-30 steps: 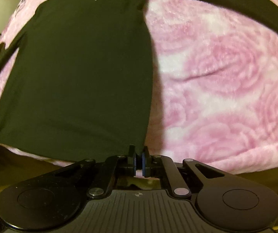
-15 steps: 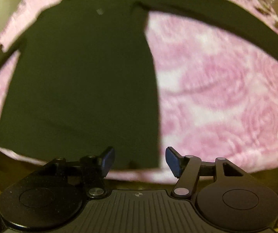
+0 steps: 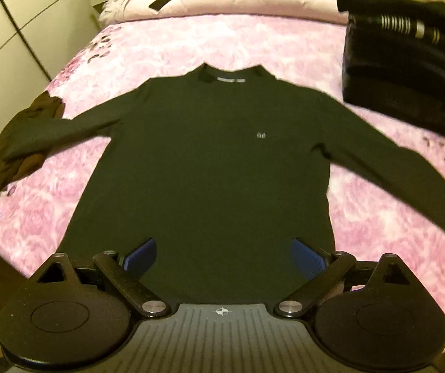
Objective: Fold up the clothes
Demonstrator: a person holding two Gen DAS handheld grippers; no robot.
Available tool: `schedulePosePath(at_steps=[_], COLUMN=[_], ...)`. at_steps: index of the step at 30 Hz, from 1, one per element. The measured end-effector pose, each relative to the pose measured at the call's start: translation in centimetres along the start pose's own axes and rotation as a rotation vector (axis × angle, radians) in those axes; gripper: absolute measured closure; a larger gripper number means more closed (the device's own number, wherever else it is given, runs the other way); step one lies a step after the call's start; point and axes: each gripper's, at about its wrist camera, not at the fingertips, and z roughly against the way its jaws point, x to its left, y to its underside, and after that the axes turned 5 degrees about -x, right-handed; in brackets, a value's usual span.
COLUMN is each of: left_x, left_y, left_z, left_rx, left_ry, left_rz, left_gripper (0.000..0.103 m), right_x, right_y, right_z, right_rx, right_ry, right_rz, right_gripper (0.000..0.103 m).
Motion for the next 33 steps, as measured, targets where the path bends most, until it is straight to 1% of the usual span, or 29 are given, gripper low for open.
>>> schedulePosePath(at_steps=[4, 7, 9, 10, 13, 16, 20, 23, 27, 29, 31, 33], left_x=[3.3, 5.7, 7.0, 7.5, 8.8, 9.1, 8.6, 8.1, 7.8, 7.8, 7.8, 7.8], left_y=[-1.3, -1.6, -1.6, -1.6, -1.7, -1.9, -2.4, -2.9, -3.4, -3.5, -3.6, -3.8], left_z=[-0.1, -0.3, -0.7, -0.9, -1.7, -2.4, -3.0, -3.0, -3.3, -3.4, -3.7, -3.8], left_rx=[-0.004, -0.005, 0.005, 0.016, 0.037, 0.043, 0.044, 0.04, 0.057, 0.06, 0.07, 0.068], left_ry=[0.055, 0.05, 0.054, 0.061, 0.089, 0.105, 0.114, 0.117, 0.107, 0.106, 0.09, 0.087], left_rz=[-0.053, -0.121, -0.158, -0.175, -0.214, -0.232, -0.253, -0.258, -0.232, -0.235, -0.239, -0.238], left_gripper=[0.016, 0.014, 0.011, 0.009, 0.008, 0.007, 0.007, 0.006, 0.006, 0.006, 0.006, 0.006], right_x=[3.5, 6.5, 8.0, 8.6, 10.0, 11.3, 12.1, 11.8, 11.5, 11.5, 11.3, 11.0], right_y=[0.3, 0.6, 0.9, 1.2, 1.7, 2.0, 1.9, 1.4, 0.8, 0.5, 0.3, 0.2], right_z=[-0.5, 0.0, 0.5, 0.8, 1.7, 1.6, 1.5, 1.1, 0.2, -0.3, -0.7, -1.0], right_rx=[0.005, 0.031, 0.03, 0.029, 0.025, 0.043, 0.066, 0.071, 0.091, 0.095, 0.097, 0.099], right_ry=[0.101, 0.16, 0.203, 0.221, 0.254, 0.267, 0.274, 0.275, 0.279, 0.268, 0.274, 0.256], right_rz=[-0.044, -0.067, -0.077, -0.097, -0.156, -0.165, -0.16, -0.169, -0.148, -0.127, -0.137, -0.148], right_gripper=[0.007, 0.007, 0.007, 0.007, 0.007, 0.007, 0.007, 0.007, 0.007, 0.007, 0.007, 0.007])
